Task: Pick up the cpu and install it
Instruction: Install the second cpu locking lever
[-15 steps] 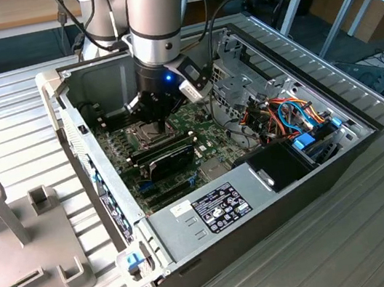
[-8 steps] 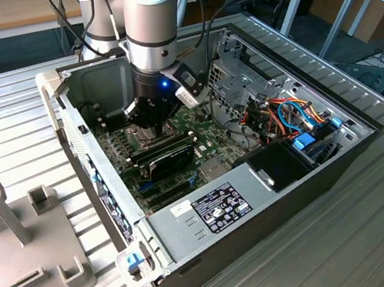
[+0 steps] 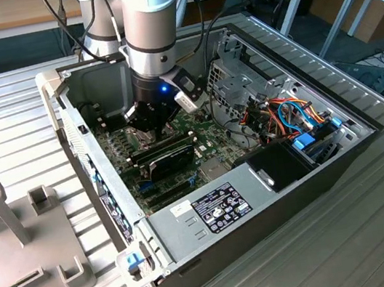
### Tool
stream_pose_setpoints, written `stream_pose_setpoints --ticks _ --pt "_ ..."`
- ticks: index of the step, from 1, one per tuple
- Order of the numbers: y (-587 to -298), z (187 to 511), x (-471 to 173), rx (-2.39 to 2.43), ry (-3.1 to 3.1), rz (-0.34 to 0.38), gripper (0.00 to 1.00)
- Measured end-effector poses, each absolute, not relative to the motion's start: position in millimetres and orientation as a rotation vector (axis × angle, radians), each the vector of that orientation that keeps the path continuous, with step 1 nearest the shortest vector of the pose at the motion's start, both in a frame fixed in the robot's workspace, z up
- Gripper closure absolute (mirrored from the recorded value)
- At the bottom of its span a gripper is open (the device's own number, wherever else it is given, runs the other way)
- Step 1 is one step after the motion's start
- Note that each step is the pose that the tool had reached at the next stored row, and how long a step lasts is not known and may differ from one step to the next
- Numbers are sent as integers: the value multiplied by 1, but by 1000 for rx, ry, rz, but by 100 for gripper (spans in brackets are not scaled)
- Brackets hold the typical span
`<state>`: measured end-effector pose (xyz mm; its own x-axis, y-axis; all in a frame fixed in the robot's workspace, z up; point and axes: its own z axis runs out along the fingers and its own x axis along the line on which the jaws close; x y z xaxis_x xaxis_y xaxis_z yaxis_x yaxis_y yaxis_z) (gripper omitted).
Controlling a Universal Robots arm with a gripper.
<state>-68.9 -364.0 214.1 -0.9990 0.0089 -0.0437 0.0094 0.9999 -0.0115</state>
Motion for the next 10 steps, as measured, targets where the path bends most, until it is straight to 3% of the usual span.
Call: stream_pose_setpoints --ticks 10 --pt "-364 214 -69 14 3098 -18 89"
